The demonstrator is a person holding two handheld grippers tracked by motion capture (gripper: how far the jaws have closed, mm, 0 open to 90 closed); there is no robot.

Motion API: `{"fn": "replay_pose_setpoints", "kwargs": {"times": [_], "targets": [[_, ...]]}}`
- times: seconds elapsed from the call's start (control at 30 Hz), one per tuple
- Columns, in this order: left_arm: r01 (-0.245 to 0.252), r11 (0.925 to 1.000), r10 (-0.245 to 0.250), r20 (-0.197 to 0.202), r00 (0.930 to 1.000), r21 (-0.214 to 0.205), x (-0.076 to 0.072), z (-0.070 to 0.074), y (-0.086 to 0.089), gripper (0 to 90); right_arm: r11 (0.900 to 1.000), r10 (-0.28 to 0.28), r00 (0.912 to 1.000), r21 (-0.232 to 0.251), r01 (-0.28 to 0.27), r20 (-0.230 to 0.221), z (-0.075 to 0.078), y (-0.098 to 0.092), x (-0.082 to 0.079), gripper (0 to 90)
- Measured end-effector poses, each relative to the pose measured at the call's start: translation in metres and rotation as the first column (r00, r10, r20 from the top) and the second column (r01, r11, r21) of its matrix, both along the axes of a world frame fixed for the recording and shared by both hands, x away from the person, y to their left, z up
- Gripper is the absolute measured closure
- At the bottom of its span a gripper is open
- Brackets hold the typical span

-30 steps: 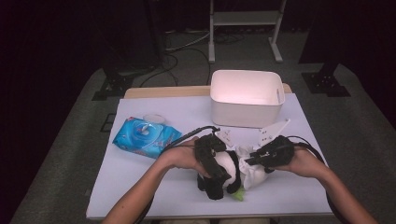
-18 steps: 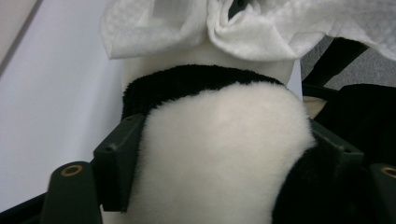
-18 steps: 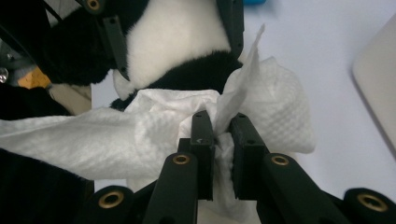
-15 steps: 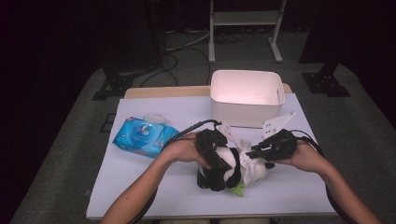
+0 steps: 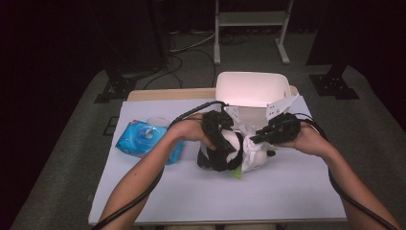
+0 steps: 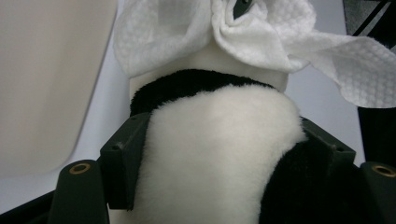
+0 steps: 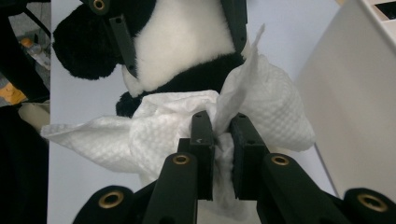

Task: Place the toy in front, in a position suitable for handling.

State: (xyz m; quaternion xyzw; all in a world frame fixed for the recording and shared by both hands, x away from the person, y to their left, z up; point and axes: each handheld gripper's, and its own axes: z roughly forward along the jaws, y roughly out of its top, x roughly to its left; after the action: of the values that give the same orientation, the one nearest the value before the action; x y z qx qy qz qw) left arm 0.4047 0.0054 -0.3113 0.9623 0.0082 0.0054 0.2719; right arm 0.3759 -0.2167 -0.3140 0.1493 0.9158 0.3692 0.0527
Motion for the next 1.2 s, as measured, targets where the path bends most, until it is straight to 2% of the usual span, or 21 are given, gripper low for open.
{"fn": "replay_pose_setpoints", "kwargs": {"times": [0.13,0.3,0.37,0.53,0.67,0.7,0.73,0.8,0.9,0.97,1.13,1.2], "targets": [[0.013,0.9998,-0.013,-0.010,0.9999,-0.016,0.009,-0.006,0.004,27.5,0.9997,-0.010,0.9997,0.022,0.010,-0.021,-0.003,-0.004,0.013,80.4],[0.007,0.9998,-0.007,-0.028,0.9996,-0.017,0.006,-0.020,0.010,26.1,0.9999,-0.001,0.9987,0.016,0.002,-0.052,-0.015,0.000,0.019,80.4],[-0.013,0.9993,0.011,-0.048,0.9988,-0.034,0.003,-0.023,0.014,22.4,0.9999,0.013,0.9980,0.011,-0.013,-0.063,-0.019,0.004,0.017,80.4],[-0.058,0.9937,0.050,-0.088,0.9949,-0.096,-0.007,-0.019,0.025,14.6,0.9992,0.036,0.9969,-0.017,-0.037,-0.070,-0.024,0.012,0.005,80.4],[-0.090,0.9869,0.081,-0.076,0.9938,-0.134,-0.019,-0.011,0.035,10.8,0.9977,0.054,0.9950,-0.036,-0.057,-0.084,-0.031,0.012,-0.009,80.4],[-0.098,0.9857,0.088,-0.079,0.9930,-0.137,-0.022,-0.011,0.038,10.5,0.9976,0.058,0.9949,-0.034,-0.061,-0.083,-0.033,0.011,-0.013,80.5],[-0.103,0.9867,0.094,-0.076,0.9927,-0.126,-0.025,-0.012,0.040,10.5,0.9974,0.063,0.9959,-0.032,-0.065,-0.064,-0.034,0.010,-0.017,80.4],[-0.116,0.9879,0.109,-0.067,0.9918,-0.103,-0.032,-0.017,0.044,10.3,0.9982,0.052,0.9968,-0.026,-0.054,-0.061,-0.035,0.010,-0.024,80.4],[-0.121,0.9846,0.113,-0.068,0.9912,-0.126,-0.042,-0.019,0.050,10.4,0.9977,0.063,0.9967,-0.022,-0.064,-0.052,-0.039,0.011,-0.034,80.4],[-0.124,0.9856,0.119,-0.047,0.9918,-0.115,-0.049,-0.018,0.053,10.4,0.9966,0.075,0.9962,-0.030,-0.076,-0.045,-0.041,0.013,-0.041,80.4],[-0.146,0.9844,0.144,-0.027,0.9892,-0.098,-0.058,-0.022,0.062,10.3,0.9951,0.090,0.9955,-0.040,-0.091,-0.030,-0.042,0.016,-0.057,80.4],[-0.151,0.9818,0.148,-0.036,0.9883,-0.115,-0.059,-0.026,0.065,10.3,0.9937,0.108,0.9940,-0.028,-0.108,-0.021,-0.038,0.018,-0.060,80.4]]}}
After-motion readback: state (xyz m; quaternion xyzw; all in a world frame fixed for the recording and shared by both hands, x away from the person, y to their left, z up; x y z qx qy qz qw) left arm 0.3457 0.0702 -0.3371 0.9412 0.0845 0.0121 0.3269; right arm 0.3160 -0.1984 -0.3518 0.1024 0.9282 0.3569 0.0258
